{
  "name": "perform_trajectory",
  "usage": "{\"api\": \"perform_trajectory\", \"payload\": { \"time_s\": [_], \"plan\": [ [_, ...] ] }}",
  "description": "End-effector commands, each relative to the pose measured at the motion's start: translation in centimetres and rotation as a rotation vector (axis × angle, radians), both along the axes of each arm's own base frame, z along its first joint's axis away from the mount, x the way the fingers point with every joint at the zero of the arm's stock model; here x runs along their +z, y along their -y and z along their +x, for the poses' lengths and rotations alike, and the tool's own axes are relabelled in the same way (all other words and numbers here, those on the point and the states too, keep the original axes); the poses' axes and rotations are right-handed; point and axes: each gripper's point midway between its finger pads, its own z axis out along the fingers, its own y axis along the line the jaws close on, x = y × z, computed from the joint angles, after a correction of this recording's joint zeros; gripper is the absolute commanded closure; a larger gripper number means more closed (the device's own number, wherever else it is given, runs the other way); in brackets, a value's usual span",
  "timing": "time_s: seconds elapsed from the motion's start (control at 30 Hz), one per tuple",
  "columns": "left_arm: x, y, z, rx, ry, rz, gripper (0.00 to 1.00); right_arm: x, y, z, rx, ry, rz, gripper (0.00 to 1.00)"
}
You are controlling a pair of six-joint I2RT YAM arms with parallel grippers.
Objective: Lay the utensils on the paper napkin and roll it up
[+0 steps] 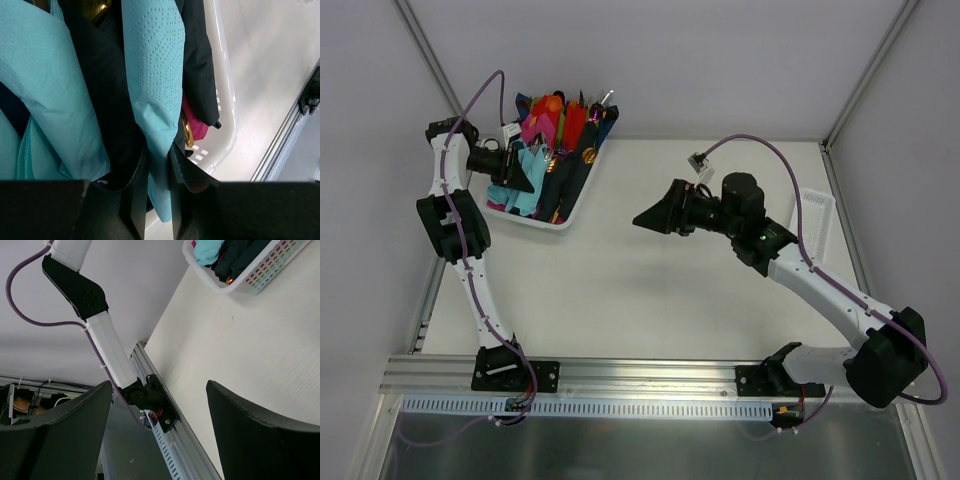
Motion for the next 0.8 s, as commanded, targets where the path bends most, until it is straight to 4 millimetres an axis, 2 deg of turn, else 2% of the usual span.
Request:
{"api": "perform_trajectory", "payload": {
  "time_s": [0.0,0.17,0.3,0.53,0.77],
  "plan": [
    [0.7,-1.1,-0.2,-0.017,0.055,0.048,1.00,0.9,-0.3,0.1,0.013,0.030,0.034,0.20],
    [-0.5,-0.6,-0.3,-0.031,0.025,0.033,1.00,0.6,-0.3,0.3,0.012,0.020,0.030,0.20],
    [-2.2,0.0,-0.3,-0.050,-0.012,0.034,1.00,0.3,-0.4,0.3,0.014,0.013,0.027,0.20],
    [-4.5,-0.5,0.9,-0.027,-0.046,0.043,1.00,0.0,-0.4,0.4,0.015,0.006,0.022,0.20],
    [-4.9,-0.8,1.7,-0.001,-0.042,0.047,1.00,0.1,-0.5,0.2,0.022,0.002,0.025,0.20]
  ]
}}
